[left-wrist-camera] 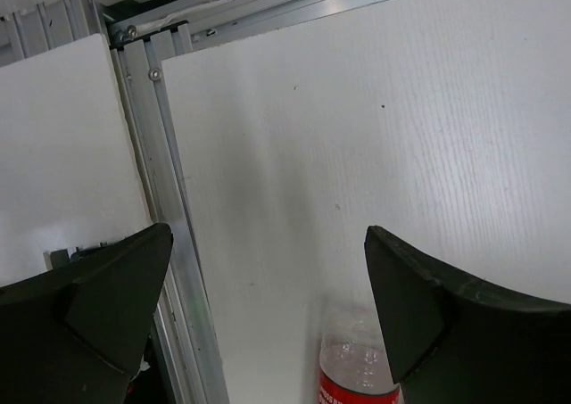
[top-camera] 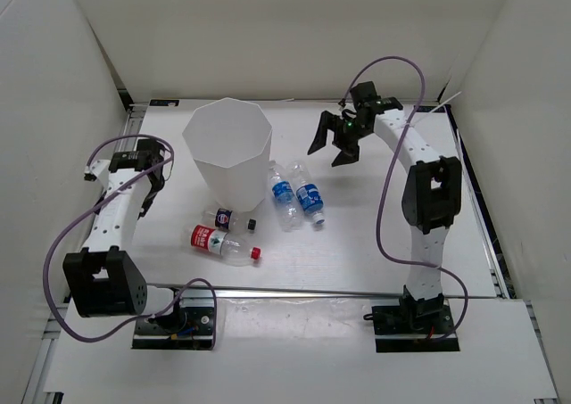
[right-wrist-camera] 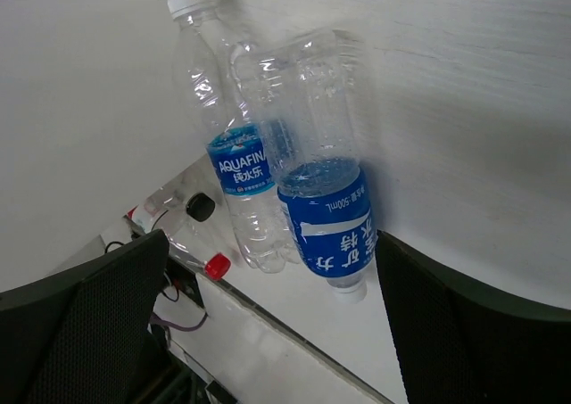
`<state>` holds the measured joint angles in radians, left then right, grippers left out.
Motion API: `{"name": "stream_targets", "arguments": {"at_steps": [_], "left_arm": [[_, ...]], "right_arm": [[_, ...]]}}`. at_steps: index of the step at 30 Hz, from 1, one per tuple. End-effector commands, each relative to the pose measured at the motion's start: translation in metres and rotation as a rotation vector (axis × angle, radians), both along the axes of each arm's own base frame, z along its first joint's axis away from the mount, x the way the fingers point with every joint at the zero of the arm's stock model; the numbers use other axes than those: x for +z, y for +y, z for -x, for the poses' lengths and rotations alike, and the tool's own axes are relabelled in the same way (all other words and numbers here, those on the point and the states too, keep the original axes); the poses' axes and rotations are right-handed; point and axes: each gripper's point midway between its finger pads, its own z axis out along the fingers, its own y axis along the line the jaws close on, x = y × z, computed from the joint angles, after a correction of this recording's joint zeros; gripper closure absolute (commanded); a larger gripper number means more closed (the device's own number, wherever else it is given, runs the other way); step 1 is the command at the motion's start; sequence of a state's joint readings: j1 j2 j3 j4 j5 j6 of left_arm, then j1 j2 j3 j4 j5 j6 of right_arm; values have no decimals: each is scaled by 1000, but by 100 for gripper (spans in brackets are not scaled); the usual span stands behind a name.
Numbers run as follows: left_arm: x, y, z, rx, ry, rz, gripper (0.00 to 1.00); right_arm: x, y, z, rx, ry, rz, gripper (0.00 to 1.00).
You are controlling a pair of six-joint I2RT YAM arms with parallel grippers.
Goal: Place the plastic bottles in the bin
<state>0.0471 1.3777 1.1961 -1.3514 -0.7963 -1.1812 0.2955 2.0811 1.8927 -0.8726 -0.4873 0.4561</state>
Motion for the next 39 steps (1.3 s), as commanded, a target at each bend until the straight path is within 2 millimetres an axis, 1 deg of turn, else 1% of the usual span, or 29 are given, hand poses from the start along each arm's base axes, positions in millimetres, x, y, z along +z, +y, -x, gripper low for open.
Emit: {"name": "stream_targets", "arguments": {"at_steps": [1,3,4,5,6,8,11,14,15,16,18,20,21,22,23,24,26,28,29,30,31,33,34,35,37,38,39], "left_arm": [[27,0,12,-54,6,-30,0],[27,1,13,-61,14,-30,0],[26,2,13,-67,32,-39,0],[26,2,13,-67,32,-39,0],[26,2,13,-74,40,-39,0],[24,-1,13,-77,38,-18,0],[21,-6,14,-89,40,3,0],[11,-6,22,-95,86,6,0],[11,-8,21,-104,86,5,0],[11,-8,22,-111,93,5,0],[9,-8,21,-111,102,6,0],[7,-8,23,-111,111,6,0],[7,-8,23,-117,118,6,0],[7,-8,23,-117,118,6,0],[7,-8,23,-117,118,6,0],[5,-8,23,-117,128,7,0],[5,-8,23,-117,128,7,0],[3,-8,25,-123,144,7,0],[3,-8,25,-123,144,7,0],[1,-8,27,-123,153,8,0],[1,-8,27,-123,153,8,0],[-1,-8,29,-123,162,9,0],[-3,-8,28,-123,173,9,0],[-4,-9,28,-124,173,18,0],[-4,-9,26,-124,174,19,0],[-4,-9,26,-124,174,19,0],[-5,-9,25,-124,183,19,0]], "right_arm": [[7,11,-5,67,-56,-49,0],[3,24,1,102,-35,-73,0],[-5,26,-1,117,-32,-76,0],[-8,32,0,129,-32,-68,0],[-13,32,0,128,-22,-65,0],[-25,39,3,139,-11,-25,0],[-38,35,3,128,15,10,0],[-61,32,10,139,68,31,0],[-61,32,10,139,68,31,0],[-69,31,12,146,83,39,0],[-75,29,12,150,85,51,0],[-85,29,13,150,107,58,0],[-86,29,13,150,107,58,0],[-94,28,15,151,129,64,0],[-99,28,17,154,143,60,0],[-99,28,19,154,152,62,0],[-111,28,24,158,191,60,0],[-114,29,26,162,204,49,0],[-116,35,30,176,219,36,3],[-116,35,30,176,220,36,4],[-121,38,34,185,230,40,9],[-120,39,34,160,249,38,17],[-127,37,38,159,271,45,20],[-129,37,42,153,294,37,23],[-135,32,44,144,309,40,28],[-138,24,45,134,308,63,34],[-135,16,44,125,302,74,40]]}}
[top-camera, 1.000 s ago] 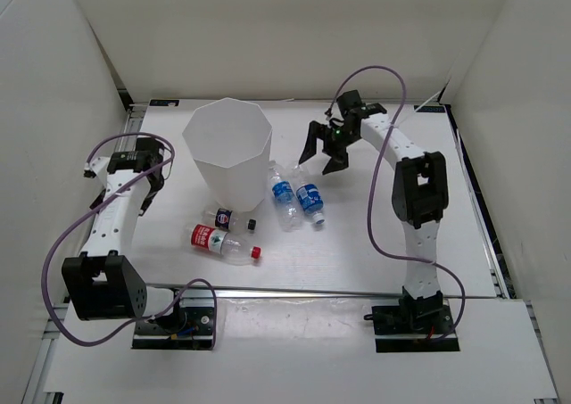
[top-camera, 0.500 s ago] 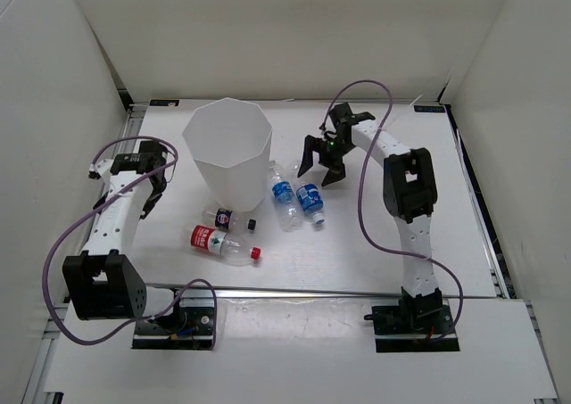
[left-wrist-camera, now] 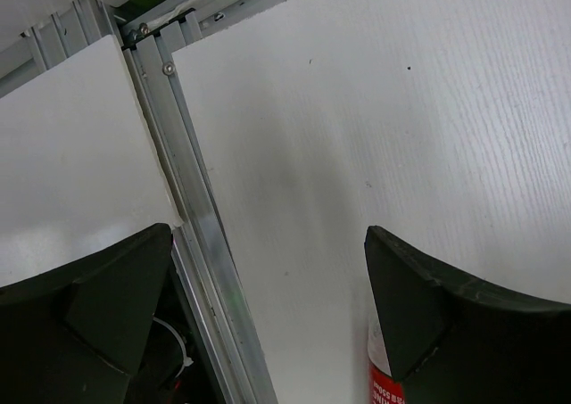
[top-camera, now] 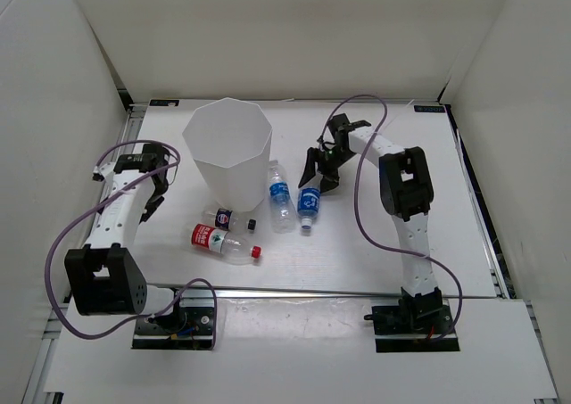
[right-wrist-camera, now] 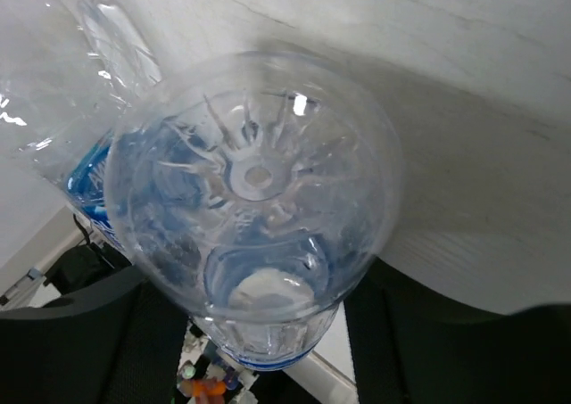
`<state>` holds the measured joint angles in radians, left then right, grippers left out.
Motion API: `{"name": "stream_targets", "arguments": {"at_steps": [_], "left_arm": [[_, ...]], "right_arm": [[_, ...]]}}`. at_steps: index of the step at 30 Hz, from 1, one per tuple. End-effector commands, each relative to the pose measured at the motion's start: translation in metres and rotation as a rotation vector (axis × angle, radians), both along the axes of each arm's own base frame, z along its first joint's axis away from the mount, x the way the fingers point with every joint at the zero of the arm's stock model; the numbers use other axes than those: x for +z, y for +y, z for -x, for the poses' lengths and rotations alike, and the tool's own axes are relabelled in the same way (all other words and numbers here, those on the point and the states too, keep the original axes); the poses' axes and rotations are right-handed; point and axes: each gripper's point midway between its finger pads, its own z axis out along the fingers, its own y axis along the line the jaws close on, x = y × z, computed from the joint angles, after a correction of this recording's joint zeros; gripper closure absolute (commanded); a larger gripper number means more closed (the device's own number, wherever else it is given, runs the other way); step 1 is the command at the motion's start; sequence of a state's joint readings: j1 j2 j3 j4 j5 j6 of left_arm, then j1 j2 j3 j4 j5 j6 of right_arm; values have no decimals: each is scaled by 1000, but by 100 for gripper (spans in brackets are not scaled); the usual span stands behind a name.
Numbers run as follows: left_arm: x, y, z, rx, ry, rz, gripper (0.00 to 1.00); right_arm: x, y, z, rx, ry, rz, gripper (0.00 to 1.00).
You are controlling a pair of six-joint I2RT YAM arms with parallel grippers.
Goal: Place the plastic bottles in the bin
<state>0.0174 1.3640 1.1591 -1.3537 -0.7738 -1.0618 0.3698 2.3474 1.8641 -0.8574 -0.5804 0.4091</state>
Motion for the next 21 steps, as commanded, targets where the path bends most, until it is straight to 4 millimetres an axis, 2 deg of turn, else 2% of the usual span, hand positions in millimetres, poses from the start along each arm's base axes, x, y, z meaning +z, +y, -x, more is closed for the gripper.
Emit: {"name": "stream_targets", "arguments": {"at_steps": [1,2,3,5,6,8,9,10,12,13,14,15,16,18,21], "left_arm": [[4,0,13,-10,65,-5,0],[2,0,12,-2,68,-4,0],[0,-1,11,6,74,-4,0],[0,-1,8,12,68,-4,0],[-3,-1,7,19,78,-4,0],[0,1,2,19,70,-13,0],[-2,1,1,25,73,-13,0],[1,1,-1,25,62,-13,0],[1,1,-1,25,62,-13,0],[5,2,-3,26,44,-24,0],[6,2,-6,17,31,-35,0],[8,2,-9,17,4,-35,0],[8,2,-11,-4,15,-36,0],[12,1,-16,-30,-14,-27,0],[16,0,-26,-56,-41,-19,0]], "right_arm": [[-20,-26,7,-17,28,82,45],[-18,-33,8,-37,36,104,50],[-7,-44,-2,-80,13,109,61],[4,-69,-17,-164,-12,141,67],[26,-76,-28,-204,-62,130,76],[66,-84,-52,-280,-139,86,79],[98,-87,-66,-306,-209,27,79],[138,-85,-84,-318,-306,-28,79],[194,-76,-98,-319,-413,-121,79],[225,-65,-100,-289,-462,-212,80],[267,-59,-102,-273,-551,-288,80],[299,-49,-102,-273,-604,-369,83],[320,-45,-101,-270,-634,-425,87],[371,-23,-87,-207,-732,-569,89],[416,6,-69,-158,-771,-690,89]]}}
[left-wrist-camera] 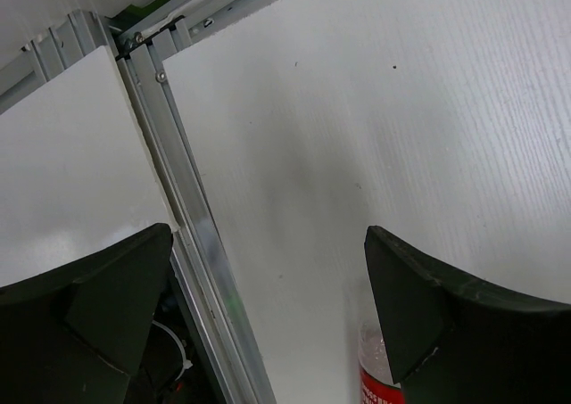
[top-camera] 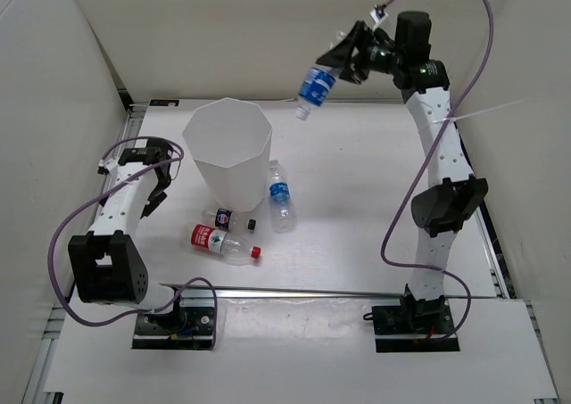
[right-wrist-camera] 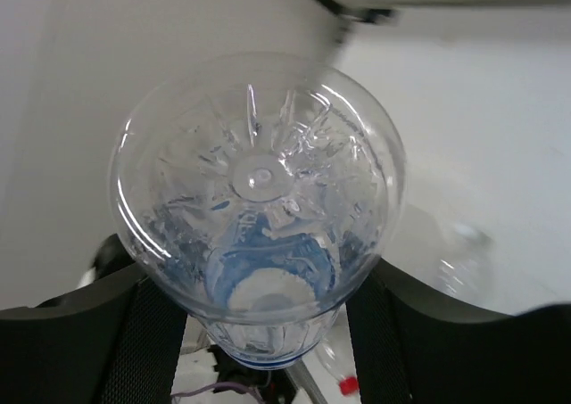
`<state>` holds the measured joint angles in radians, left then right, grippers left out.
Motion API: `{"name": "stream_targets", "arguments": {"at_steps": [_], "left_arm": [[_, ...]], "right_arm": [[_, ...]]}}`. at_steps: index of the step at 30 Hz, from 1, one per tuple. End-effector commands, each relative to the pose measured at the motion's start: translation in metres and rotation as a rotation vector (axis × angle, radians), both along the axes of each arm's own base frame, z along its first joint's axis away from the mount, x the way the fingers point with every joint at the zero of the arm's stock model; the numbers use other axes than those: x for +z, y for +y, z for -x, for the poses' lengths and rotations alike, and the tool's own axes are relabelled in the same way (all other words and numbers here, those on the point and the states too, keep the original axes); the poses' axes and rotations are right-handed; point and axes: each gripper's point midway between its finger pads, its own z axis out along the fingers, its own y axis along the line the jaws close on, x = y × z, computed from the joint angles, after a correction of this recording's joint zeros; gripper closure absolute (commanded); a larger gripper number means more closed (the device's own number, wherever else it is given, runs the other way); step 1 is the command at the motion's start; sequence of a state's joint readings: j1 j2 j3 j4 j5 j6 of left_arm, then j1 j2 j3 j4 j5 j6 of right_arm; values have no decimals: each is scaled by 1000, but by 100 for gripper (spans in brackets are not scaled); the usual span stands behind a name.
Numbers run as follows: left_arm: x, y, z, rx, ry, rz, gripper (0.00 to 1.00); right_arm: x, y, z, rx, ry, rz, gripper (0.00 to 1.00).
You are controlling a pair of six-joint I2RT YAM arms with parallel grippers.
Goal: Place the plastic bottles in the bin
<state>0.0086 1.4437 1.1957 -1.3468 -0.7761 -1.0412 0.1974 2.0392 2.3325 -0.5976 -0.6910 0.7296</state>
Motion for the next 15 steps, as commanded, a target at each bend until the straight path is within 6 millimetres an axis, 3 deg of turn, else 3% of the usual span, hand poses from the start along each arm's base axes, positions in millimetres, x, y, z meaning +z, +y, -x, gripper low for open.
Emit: {"name": "stream_targets", "arguments": {"at_steps": [1,3,8,11,13,15], "left_arm": [[23,-1,-12,-43,-83,-15,0],[21,-3,-13,-54,-73,-14,0],[23,-12,-12,-77,-86,8,0],[30,-16,-14,-109,-102,8,0],[33,-17,-13,-124,-108,7,0],[37,-18,-11,-135,-124,15,0]], "right_arm": [[88,55,46,210,-173,-187,90],[106,70,56,250,-246,-214,90],[115,122,86,299,-393,-180,92],[107,138,88,298,-416,-134,96],[92,140,71,243,-390,-106,97],[82,145,68,243,-377,-92,97]]}}
